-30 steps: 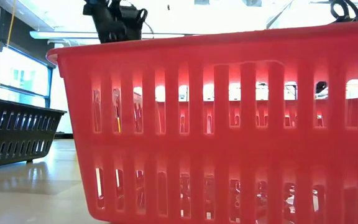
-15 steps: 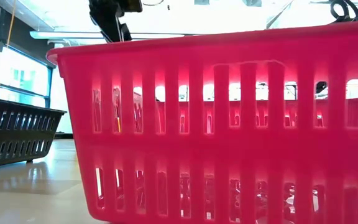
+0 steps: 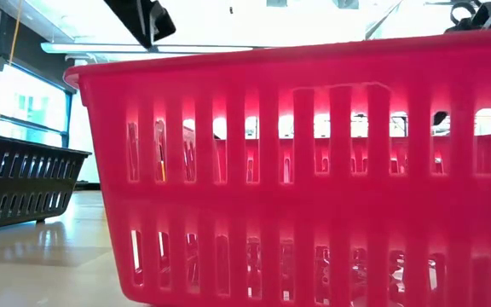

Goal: Stack baskets by color
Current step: Stack the top right red bin on top of the top left red bin on the table

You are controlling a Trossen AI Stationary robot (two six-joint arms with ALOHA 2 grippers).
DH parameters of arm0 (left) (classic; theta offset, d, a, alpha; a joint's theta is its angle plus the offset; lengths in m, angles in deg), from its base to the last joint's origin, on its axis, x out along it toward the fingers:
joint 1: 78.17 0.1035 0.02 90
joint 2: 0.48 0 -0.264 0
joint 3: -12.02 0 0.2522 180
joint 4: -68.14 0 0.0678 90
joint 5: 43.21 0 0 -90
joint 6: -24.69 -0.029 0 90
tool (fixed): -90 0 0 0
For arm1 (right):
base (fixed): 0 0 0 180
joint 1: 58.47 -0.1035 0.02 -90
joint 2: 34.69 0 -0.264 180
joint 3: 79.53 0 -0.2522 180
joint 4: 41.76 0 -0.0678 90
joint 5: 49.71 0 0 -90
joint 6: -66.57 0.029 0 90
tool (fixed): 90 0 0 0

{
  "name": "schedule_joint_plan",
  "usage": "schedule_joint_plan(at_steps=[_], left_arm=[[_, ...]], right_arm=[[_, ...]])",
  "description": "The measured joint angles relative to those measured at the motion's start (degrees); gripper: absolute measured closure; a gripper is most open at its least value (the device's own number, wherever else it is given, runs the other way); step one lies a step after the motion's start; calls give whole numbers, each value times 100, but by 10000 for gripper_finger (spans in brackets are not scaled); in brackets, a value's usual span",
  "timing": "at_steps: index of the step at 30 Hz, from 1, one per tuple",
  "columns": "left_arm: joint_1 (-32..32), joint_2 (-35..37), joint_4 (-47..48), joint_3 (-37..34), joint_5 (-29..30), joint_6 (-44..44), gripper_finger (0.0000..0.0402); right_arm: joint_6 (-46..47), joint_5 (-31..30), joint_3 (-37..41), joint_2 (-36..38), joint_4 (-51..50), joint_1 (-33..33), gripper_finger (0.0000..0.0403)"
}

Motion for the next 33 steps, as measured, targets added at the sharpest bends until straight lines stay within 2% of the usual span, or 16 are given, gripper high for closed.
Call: schedule_joint_plan(at_steps=[4, 7, 10, 15, 21, 33], left_arm=[[-204, 0, -2, -1, 0, 82, 323], [-295, -2, -4, 0, 2, 197, 323], [-361, -3, -7, -1, 0, 262, 323], [-431, -4, -53, -1, 0, 302, 323], [-445, -7, -52, -1, 0, 300, 323], [-445, -9, -48, -1, 0, 300, 323]], right_arm=[[-447, 13, -10, 1, 417, 17, 265], [-820, -160, -256, -3, 260, 98, 265], [-1106, -297, -731, -28, -331, 219, 265], [-1426, -589, -1820, -386, -1872, 410, 265], [-1453, -871, -2983, -1288, -3543, 601, 265], [-1790, -559, -4416, -3398, -4979, 926, 265]])
